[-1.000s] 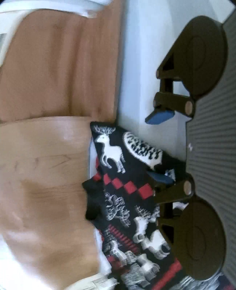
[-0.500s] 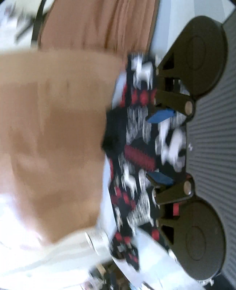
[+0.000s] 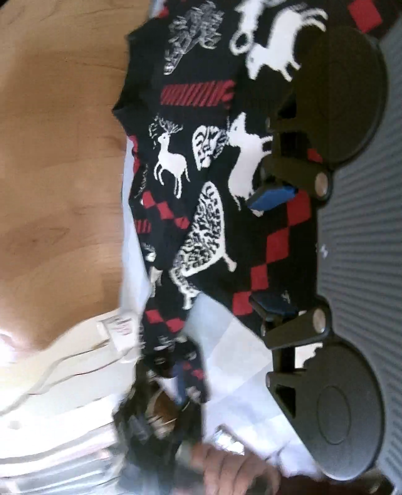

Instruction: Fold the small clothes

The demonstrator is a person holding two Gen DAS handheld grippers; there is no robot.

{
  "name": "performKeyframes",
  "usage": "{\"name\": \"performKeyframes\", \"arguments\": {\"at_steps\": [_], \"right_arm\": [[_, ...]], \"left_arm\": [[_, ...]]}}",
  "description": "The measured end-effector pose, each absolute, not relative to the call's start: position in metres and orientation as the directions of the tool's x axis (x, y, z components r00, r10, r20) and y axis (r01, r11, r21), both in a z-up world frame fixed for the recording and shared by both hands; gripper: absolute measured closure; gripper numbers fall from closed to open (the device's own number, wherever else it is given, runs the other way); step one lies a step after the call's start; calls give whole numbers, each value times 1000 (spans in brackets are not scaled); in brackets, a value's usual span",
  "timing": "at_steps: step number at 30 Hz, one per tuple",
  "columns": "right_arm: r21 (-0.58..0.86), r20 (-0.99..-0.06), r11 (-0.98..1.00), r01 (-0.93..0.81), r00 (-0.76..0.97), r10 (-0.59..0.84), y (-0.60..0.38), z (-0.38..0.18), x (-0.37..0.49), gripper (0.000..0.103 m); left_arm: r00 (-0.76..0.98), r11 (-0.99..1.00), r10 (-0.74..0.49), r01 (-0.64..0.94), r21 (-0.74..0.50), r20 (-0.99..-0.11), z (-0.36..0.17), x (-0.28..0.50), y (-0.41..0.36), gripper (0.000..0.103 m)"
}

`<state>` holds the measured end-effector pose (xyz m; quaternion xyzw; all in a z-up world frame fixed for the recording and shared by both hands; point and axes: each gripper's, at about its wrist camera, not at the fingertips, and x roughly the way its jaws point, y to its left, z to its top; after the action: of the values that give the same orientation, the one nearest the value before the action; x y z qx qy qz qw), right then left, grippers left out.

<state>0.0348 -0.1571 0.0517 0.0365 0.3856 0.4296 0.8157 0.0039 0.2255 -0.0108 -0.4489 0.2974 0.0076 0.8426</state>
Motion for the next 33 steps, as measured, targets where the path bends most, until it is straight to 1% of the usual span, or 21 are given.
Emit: {"name": "performKeyframes", "arguments": {"at_steps": [1, 3, 4, 5, 6, 8, 10, 12, 13, 15, 16, 17, 18, 19, 20, 22, 23, 26, 29, 32, 33], "right_arm": [[434, -574, 617, -657, 326, 751, -163, 49, 38, 41], [518, -534, 594, -616, 309, 787, -174, 44, 45, 41], [545, -522, 587, -598, 305, 796, -175, 43, 46, 41], [570, -510, 581, -581, 304, 805, -177, 42, 47, 41], [589, -500, 577, -566, 306, 810, -180, 41, 49, 41], [622, -486, 570, -537, 305, 819, -184, 40, 52, 41], [661, -468, 554, -506, 299, 832, -189, 38, 57, 41], [712, -440, 540, -449, 314, 841, -199, 35, 63, 41], [752, -414, 524, -401, 332, 848, -209, 33, 67, 41], [830, -361, 485, -274, 399, 843, -235, 28, 75, 41], [856, -351, 474, -206, 443, 825, -249, 25, 78, 43], [880, -340, 457, -130, 499, 797, -264, 21, 80, 51], [897, -332, 437, -73, 543, 772, -277, 19, 81, 50], [892, -352, 451, -22, 592, 725, -289, 19, 80, 51], [877, -373, 480, 2, 633, 678, -297, 21, 79, 51], [865, -387, 501, 37, 685, 618, -307, 25, 76, 50], [865, -385, 499, 45, 698, 605, -308, 26, 74, 50], [850, -397, 525, 47, 713, 578, -305, 30, 69, 49], [817, -395, 577, -8, 721, 569, -300, 42, 68, 49], [756, -388, 650, -77, 747, 540, -293, 62, 64, 49], [746, -370, 657, -110, 751, 547, -290, 73, 64, 46]], "left_arm": [[816, 593, -252, -295, -749, -521, -15, 15, 223, 31], [805, 606, -214, -335, -722, -553, -20, 35, 222, 43], [803, 612, -182, -359, -705, -567, -20, 43, 223, 79], [805, 612, -153, -379, -695, -574, -18, 48, 226, 92], [818, 596, -136, -383, -706, -559, -14, 52, 232, 92], [849, 571, -120, -365, -736, -515, 2, 60, 234, 92], [868, 646, -94, -320, -693, -488, 30, 78, 210, 92], [883, 806, -63, -230, -546, -465, 64, 103, 153, 92], [887, 884, -64, -163, -439, -457, 76, 115, 115, 91], [867, 983, -127, 45, -178, -483, 85, 135, 27, 78], [850, 988, -157, 141, -70, -503, 81, 138, -9, 71], [837, 975, -182, 223, 18, -517, 75, 136, -41, 70], [825, 956, -201, 283, 78, -528, 66, 132, -64, 69], [811, 936, -220, 333, 118, -543, 58, 128, -78, 64], [799, 922, -229, 362, 141, -555, 51, 123, -84, 56], [800, 905, -217, 379, 191, -560, 40, 113, -84, 49], [805, 898, -200, 379, 224, -558, 36, 104, -81, 47], [793, 890, -185, 386, 244, -580, 24, 86, -55, 43], [786, 900, -169, 369, 232, -595, 19, 47, -30, 41], [802, 939, -136, 291, 182, -581, 24, 28, 8, 41], [809, 957, -124, 251, 146, -575, 28, 28, 21, 41]]}}
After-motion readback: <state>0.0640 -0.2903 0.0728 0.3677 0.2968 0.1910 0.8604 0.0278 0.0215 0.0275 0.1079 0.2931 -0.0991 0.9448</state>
